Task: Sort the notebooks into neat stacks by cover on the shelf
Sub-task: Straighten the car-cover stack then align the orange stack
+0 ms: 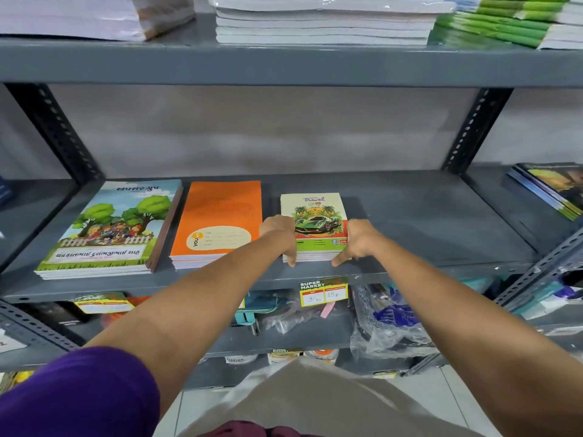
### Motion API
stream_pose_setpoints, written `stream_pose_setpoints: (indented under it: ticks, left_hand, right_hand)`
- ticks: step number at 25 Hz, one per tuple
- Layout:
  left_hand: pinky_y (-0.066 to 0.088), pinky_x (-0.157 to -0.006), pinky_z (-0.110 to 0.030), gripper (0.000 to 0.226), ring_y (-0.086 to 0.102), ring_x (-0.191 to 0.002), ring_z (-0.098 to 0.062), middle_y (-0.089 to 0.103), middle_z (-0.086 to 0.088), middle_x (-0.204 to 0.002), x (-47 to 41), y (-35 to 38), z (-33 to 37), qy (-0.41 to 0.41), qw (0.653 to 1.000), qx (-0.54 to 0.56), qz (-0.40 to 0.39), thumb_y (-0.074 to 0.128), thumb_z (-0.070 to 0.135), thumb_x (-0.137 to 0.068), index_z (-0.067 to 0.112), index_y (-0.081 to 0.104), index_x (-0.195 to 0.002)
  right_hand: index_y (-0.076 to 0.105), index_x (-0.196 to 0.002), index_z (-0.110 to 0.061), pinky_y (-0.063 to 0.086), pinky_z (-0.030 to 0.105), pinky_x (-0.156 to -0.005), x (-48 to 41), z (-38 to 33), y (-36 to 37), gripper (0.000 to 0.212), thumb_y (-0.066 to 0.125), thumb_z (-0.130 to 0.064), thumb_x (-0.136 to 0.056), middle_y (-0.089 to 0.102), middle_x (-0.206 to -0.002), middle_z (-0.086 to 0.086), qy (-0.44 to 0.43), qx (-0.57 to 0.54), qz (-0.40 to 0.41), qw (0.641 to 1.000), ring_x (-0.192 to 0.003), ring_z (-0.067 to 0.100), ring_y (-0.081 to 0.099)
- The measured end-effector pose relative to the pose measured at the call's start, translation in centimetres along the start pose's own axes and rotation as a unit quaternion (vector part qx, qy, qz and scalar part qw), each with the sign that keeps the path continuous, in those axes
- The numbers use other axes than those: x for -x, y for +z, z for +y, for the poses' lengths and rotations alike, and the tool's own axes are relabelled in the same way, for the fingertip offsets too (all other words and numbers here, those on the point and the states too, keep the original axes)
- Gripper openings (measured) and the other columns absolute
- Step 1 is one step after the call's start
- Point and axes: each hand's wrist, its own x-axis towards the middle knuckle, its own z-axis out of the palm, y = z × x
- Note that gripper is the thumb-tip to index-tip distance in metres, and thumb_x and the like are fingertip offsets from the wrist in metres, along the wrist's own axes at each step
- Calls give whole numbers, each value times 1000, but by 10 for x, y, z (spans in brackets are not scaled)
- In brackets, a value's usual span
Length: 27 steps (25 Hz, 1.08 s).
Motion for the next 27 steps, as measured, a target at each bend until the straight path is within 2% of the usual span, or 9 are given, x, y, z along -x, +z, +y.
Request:
stream_pose_setpoints:
  ticks: [3,13,15,18,19,21,23,25,27]
  left_hand:
    - [54,-73,-30,53,68,-93,-19,62,0,-81,1,1,3,-7,1000,16,-7,89,36,-62,10,64,-101]
    - [57,-76,-31,55,69,-93,-21,62,-2,-86,4,1,4,-40,997,60,-9,91,31,-60,8,64,-102]
    - [57,-77,-32,58,68,-96,-22,63,-2,-90,4,2,2,-38,997,60,-11,91,33,-61,7,64,-106]
    - [57,-81,-31,61,67,-99,-22,68,-3,-98,7,0,1,-35,997,61,-29,90,40,-61,8,65,-106]
    - [56,-82,-30,55,67,-96,-19,69,-1,-91,8,-3,-1,-31,997,67,-38,88,43,-62,8,65,-98]
    - [54,-74,-24,42,66,-74,-9,66,7,-59,13,-16,-15,-25,993,102,-45,85,44,-66,12,60,-76]
    - [50,-67,-19,36,63,-57,-4,59,10,-38,13,-33,-41,-46,984,161,-56,86,36,-69,13,58,-67]
    - [52,-63,-17,30,64,-48,-5,60,8,-40,13,-47,-71,-58,976,201,-58,88,28,-67,13,61,-64]
    - [52,-53,-15,22,63,-49,-7,66,2,-56,15,-55,-94,-41,966,253,-44,86,20,-69,10,67,-72]
  right_hand:
    - [63,-98,-11,60,36,-76,2,-1,0,59,95,-29,-52,71,-95,7,20,-7,-5,1000,-75,25,73]
    - [62,-102,-10,60,35,-75,0,-1,1,59,94,-26,-55,71,-100,8,27,-8,-13,1000,-71,22,73]
    - [61,-104,-11,60,35,-78,-1,0,2,62,94,-29,-54,70,-103,8,28,-6,-11,1000,-76,23,72]
    - [57,-113,-12,54,31,-85,2,3,-1,75,93,-37,-53,63,-114,5,11,50,-34,998,-95,22,62]
    - [54,-118,-11,52,32,-88,4,5,-6,82,93,-39,-52,59,-118,5,10,75,-41,996,-101,23,58]
    - [49,-124,-8,48,33,-94,9,0,-21,91,91,-45,-51,54,-123,7,20,128,-30,991,-109,23,54]
    - [53,-119,-7,47,33,-90,12,-14,-36,84,89,-48,-54,56,-120,8,18,146,-6,989,-99,21,52]
    - [59,-107,-11,48,30,-82,12,-37,-38,73,88,-52,-54,62,-110,5,-11,139,20,990,-90,21,52]
    - [59,-99,-12,48,29,-78,12,-65,-27,67,87,-54,-54,64,-103,4,-45,135,39,989,-87,22,55]
